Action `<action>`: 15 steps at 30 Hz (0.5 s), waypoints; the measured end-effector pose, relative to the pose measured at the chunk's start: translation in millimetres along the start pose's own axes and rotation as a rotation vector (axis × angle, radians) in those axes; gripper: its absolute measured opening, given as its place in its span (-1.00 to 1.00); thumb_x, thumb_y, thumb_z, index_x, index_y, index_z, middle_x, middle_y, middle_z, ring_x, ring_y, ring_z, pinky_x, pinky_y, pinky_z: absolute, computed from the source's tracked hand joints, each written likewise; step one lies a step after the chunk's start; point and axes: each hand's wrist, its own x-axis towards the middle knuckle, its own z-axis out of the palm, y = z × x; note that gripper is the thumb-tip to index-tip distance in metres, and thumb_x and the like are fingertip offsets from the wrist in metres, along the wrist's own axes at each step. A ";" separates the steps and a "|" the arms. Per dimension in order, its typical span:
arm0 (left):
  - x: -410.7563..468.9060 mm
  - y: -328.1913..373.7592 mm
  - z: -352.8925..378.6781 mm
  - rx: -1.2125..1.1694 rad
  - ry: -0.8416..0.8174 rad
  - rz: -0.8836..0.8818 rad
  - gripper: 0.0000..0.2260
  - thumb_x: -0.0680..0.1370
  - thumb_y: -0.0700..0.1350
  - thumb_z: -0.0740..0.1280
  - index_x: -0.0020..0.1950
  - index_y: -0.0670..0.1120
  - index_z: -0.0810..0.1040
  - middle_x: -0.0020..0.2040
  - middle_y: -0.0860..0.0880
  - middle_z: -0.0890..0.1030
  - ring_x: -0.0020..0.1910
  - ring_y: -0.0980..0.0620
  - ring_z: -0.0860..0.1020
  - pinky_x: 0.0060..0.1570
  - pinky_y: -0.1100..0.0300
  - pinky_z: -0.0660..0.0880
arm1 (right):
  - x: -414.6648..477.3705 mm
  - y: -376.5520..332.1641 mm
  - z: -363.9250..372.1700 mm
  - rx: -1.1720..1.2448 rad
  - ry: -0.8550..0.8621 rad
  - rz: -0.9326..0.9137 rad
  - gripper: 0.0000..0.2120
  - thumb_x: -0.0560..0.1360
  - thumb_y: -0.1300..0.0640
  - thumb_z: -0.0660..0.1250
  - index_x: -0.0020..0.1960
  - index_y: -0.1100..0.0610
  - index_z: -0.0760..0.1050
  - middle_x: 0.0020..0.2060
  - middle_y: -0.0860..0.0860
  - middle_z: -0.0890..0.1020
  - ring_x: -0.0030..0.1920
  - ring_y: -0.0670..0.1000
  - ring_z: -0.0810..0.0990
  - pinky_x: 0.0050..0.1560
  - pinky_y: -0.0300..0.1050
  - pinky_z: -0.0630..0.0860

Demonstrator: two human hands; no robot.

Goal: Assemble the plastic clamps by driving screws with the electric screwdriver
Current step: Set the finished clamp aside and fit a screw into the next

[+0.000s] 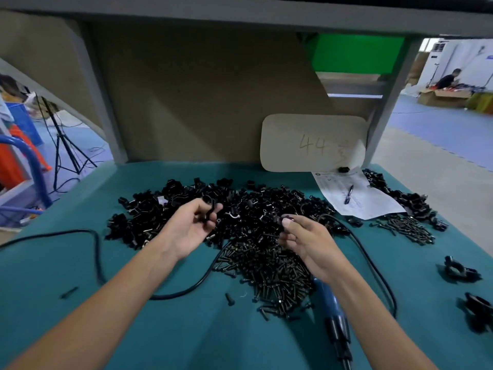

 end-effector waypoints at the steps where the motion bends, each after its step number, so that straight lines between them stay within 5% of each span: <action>1: -6.4 -3.8 4.3 0.118 -0.040 0.005 -0.94 0.59 -0.30 0.28 0.04 -0.17 0.47 -0.01 -0.14 0.68 -0.32 0.10 0.51 -0.40 0.31 0.45 | -10.4 0.5 2.6 0.062 -0.019 0.002 -0.77 0.50 0.12 0.46 0.10 0.23 0.62 -0.20 0.04 0.62 -0.17 -0.01 0.65 -0.07 -0.14 0.64; 5: -29.6 -19.5 22.1 0.540 -0.157 0.082 -0.95 0.65 -0.18 0.30 0.11 -0.12 0.50 0.05 -0.09 0.73 -0.31 0.11 0.56 -0.37 0.28 0.39 | -38.9 1.2 11.1 0.161 -0.047 -0.014 -0.61 0.46 -0.04 0.44 0.10 0.26 0.56 -0.09 0.13 0.68 -0.06 0.13 0.70 -0.03 -0.07 0.65; 9: -47.5 -20.8 34.4 0.812 -0.188 0.193 -0.90 0.68 -0.13 0.25 0.14 -0.13 0.48 0.06 -0.05 0.73 -0.23 0.11 0.62 -0.28 0.22 0.43 | -56.5 -2.0 15.8 0.224 -0.073 -0.041 -0.65 0.42 0.06 0.51 0.07 0.22 0.48 0.06 0.20 0.69 0.11 0.25 0.70 0.02 -0.03 0.66; 15: -67.1 -26.6 37.8 0.736 -0.170 0.154 -0.74 0.73 -0.11 0.08 0.23 0.02 0.56 -0.19 -0.01 0.55 -0.32 0.12 0.45 -0.29 0.24 0.38 | -70.4 -9.2 17.7 0.230 -0.088 -0.114 -0.78 0.40 0.05 0.54 -0.01 0.11 0.67 0.04 0.23 0.68 0.03 0.20 0.70 0.02 -0.02 0.65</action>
